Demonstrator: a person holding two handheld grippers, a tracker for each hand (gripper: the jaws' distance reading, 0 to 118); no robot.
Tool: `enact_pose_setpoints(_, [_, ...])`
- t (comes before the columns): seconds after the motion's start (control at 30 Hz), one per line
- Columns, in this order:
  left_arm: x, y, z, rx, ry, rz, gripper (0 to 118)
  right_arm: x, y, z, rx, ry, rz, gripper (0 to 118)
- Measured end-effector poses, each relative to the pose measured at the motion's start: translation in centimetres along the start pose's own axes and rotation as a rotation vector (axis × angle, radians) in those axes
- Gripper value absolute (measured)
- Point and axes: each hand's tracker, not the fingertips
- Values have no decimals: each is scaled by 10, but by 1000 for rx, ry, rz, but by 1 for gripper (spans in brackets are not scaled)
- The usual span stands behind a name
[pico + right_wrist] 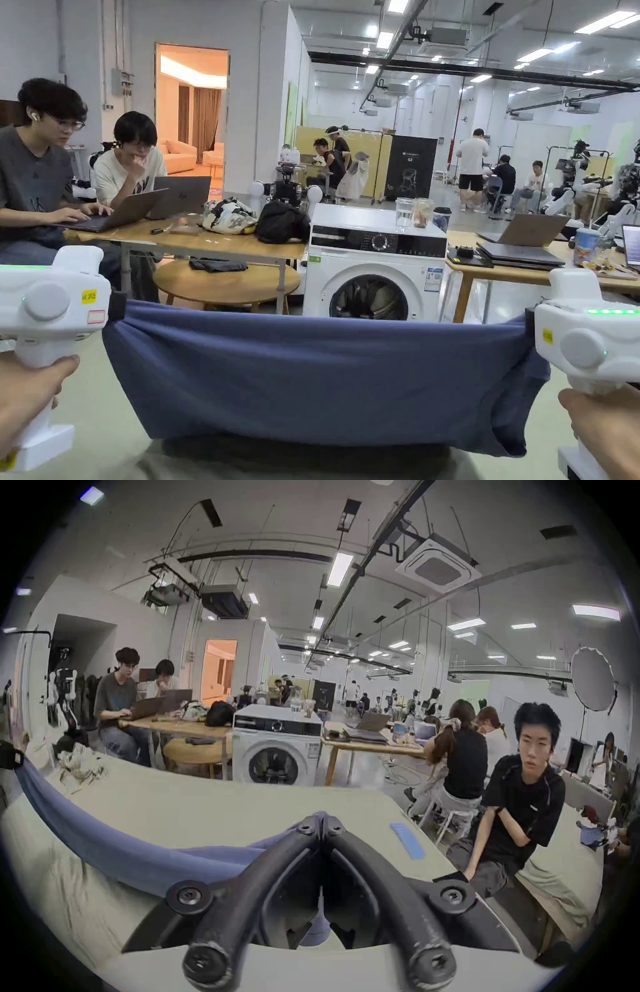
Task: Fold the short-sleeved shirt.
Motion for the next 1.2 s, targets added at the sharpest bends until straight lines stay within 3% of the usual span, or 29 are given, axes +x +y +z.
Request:
enact_pose_setpoints(0.47, [-15, -172, 69, -120, -42, 25, 0, -2, -171, 111, -242, 41, 43, 0])
enact_pose_setpoints(0.9, [-17, -279, 56, -348, 2, -56, 0, -5, -300, 93, -558, 73, 152, 0])
enact_pose_setpoints(1.07, [-15, -289, 44, -426, 5, -104, 0, -3, -317, 83, -585, 83, 146, 0])
enact_pose_setpoints(1.13, [-7, -286, 51, -428, 15, -103, 7, -5, -310, 85, -575, 66, 137, 9])
enact_pose_setpoints(1.17, [-5, -282, 53, -420, 21, -100, 19, -7, -305, 86, -563, 55, 126, 32])
enact_pose_setpoints(1.2, [-5, -276, 55, -401, 19, -84, 31, -9, -298, 89, -534, 49, 108, 44])
